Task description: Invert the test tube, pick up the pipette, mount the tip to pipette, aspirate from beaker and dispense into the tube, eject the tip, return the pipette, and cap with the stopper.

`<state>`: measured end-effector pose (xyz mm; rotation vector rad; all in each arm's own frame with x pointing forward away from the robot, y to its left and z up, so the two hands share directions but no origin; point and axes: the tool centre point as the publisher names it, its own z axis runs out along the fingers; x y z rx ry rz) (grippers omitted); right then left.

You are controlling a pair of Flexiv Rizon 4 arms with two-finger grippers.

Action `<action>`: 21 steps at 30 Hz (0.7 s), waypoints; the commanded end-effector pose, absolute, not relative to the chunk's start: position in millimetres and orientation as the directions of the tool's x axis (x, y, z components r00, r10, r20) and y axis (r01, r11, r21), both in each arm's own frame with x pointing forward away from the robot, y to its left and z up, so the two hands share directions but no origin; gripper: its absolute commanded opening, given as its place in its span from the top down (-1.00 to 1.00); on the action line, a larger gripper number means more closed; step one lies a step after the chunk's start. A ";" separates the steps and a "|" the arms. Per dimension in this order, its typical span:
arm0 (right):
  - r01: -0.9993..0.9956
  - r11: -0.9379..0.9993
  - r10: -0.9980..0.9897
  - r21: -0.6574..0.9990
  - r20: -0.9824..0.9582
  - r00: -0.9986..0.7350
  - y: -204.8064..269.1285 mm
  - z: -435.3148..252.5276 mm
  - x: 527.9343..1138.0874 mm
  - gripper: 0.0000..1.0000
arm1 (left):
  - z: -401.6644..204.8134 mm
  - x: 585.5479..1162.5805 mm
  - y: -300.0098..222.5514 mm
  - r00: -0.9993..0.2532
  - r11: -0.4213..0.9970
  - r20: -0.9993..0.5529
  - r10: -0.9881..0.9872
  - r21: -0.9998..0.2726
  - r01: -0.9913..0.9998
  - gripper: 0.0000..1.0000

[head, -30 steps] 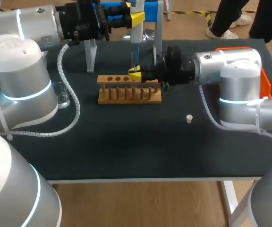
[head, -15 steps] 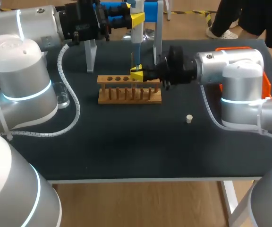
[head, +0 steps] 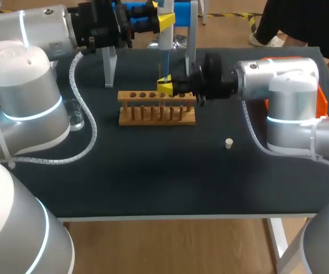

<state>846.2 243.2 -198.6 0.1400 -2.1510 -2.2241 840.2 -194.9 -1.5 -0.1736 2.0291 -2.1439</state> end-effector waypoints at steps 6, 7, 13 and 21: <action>-0.049 -0.035 -0.092 0.998 -0.052 -0.994 242.0 -174.4 847.2 1.00 | -5.6 840.5 -193.9 -0.977 -0.046 -0.040 -0.210 -0.998 0.051 1.00; -0.050 -0.035 -0.092 0.998 -0.054 -0.994 241.9 -173.1 847.1 1.00 | -5.6 840.5 -193.9 -0.977 -0.046 -0.040 -0.210 -0.998 0.051 1.00; -0.058 -0.033 -0.093 0.998 -0.061 -0.994 241.3 -172.9 844.9 1.00 | -5.6 840.5 -193.9 -0.977 -0.046 -0.040 -0.210 -0.998 0.051 1.00; -0.059 0.014 -0.099 0.998 -0.057 -0.993 231.9 -190.1 838.5 -1.00 | -5.6 840.5 -193.9 -0.977 -0.046 -0.040 -0.210 -0.998 0.051 1.00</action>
